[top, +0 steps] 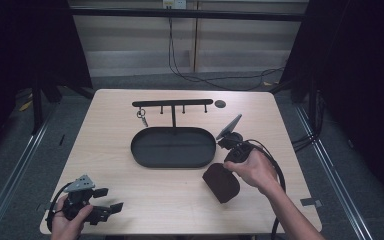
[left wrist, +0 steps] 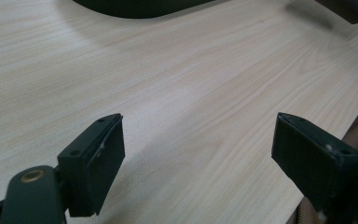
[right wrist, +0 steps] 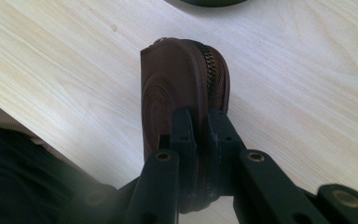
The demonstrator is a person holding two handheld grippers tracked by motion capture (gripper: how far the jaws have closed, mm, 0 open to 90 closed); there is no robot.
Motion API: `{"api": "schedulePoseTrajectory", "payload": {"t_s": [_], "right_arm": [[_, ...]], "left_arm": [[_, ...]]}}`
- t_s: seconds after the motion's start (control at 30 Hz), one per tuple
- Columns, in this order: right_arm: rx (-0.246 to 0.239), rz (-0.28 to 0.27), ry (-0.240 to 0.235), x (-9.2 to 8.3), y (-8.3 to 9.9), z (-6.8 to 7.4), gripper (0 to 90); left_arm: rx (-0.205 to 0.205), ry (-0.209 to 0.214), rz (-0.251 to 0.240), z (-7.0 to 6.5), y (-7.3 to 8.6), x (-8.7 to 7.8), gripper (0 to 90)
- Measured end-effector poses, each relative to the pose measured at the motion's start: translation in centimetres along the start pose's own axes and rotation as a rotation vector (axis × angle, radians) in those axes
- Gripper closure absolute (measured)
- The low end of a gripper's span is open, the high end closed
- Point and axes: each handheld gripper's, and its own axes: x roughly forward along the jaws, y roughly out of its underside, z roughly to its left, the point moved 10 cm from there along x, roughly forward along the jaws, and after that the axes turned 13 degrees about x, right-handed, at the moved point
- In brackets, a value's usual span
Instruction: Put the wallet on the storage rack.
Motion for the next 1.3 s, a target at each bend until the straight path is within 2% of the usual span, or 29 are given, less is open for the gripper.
{"api": "schedulePoseTrajectory", "payload": {"t_s": [0.27, 0.63, 0.8, 0.9, 1.07, 1.2, 1.3], "right_arm": [[0.013, -0.002, 0.011, -1.3, 0.0, -0.6, 82.1], [0.031, -0.034, 0.013, -3.9, -1.0, -1.4, 82.0], [0.043, -0.039, 0.017, -4.2, -1.6, -1.6, 81.9], [0.043, -0.042, 0.019, -4.4, -1.9, -1.6, 81.9], [0.045, -0.055, 0.02, -5.5, -2.8, -1.3, 81.8], [0.041, -0.061, 0.027, -6.2, -3.4, -0.9, 81.7], [0.038, -0.063, 0.025, -6.8, -4.0, -0.6, 81.6]], "left_arm": [[-0.012, 0.0, -0.002, 0.1, 0.0, 0.0, 17.0], [-0.018, 0.004, -0.002, 0.2, 0.0, 0.0, 17.0], [-0.018, 0.003, 0.003, 0.1, 0.1, 0.0, 17.0], [0.0, -0.003, 0.009, 0.1, 0.1, 0.0, 17.0], [-0.001, -0.001, 0.013, 0.1, 0.1, 0.1, 17.0], [-0.017, 0.003, 0.004, 0.1, 0.1, 0.0, 17.0], [-0.011, -0.013, 0.008, 0.3, 0.1, -0.1, 17.0]]}}
